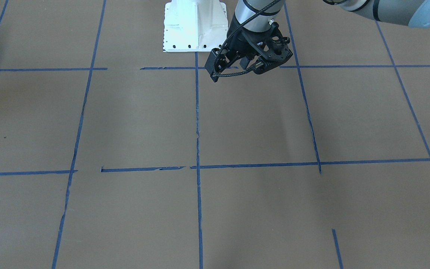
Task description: Left arm hands cup to right arm to dump lemon
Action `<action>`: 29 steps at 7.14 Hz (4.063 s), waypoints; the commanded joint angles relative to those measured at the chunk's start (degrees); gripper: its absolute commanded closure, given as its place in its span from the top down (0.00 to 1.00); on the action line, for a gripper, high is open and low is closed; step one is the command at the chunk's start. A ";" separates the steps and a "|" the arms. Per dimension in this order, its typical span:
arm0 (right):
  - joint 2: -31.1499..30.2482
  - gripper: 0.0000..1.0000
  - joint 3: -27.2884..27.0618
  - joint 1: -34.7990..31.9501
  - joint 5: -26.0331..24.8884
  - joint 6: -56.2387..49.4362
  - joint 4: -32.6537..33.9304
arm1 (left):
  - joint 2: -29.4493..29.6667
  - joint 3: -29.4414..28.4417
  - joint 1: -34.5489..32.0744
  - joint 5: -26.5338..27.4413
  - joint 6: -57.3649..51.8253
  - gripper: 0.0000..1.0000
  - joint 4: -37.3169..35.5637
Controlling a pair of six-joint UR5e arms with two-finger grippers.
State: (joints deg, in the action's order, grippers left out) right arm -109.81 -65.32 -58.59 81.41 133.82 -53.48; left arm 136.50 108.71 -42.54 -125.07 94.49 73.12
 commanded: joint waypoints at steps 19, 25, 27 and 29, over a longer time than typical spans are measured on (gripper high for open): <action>4.60 0.02 -13.13 -0.66 6.74 -17.10 14.41 | -0.27 -0.08 -0.71 0.09 -0.27 1.00 0.00; 18.10 0.03 -34.16 6.71 4.57 -47.89 57.02 | -0.10 -0.51 -2.02 1.66 -0.79 1.00 0.26; 25.75 0.03 -34.09 17.21 -9.95 -60.11 66.62 | 0.26 -0.69 -2.02 2.72 -0.88 1.00 0.61; 35.49 0.03 -33.13 29.87 -25.87 -73.36 76.54 | 1.31 -1.30 -1.94 2.81 -3.07 1.00 0.79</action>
State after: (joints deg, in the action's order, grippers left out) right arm -80.72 -99.03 -36.31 65.30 69.08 16.94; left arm 137.26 107.80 -44.55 -122.40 92.74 73.79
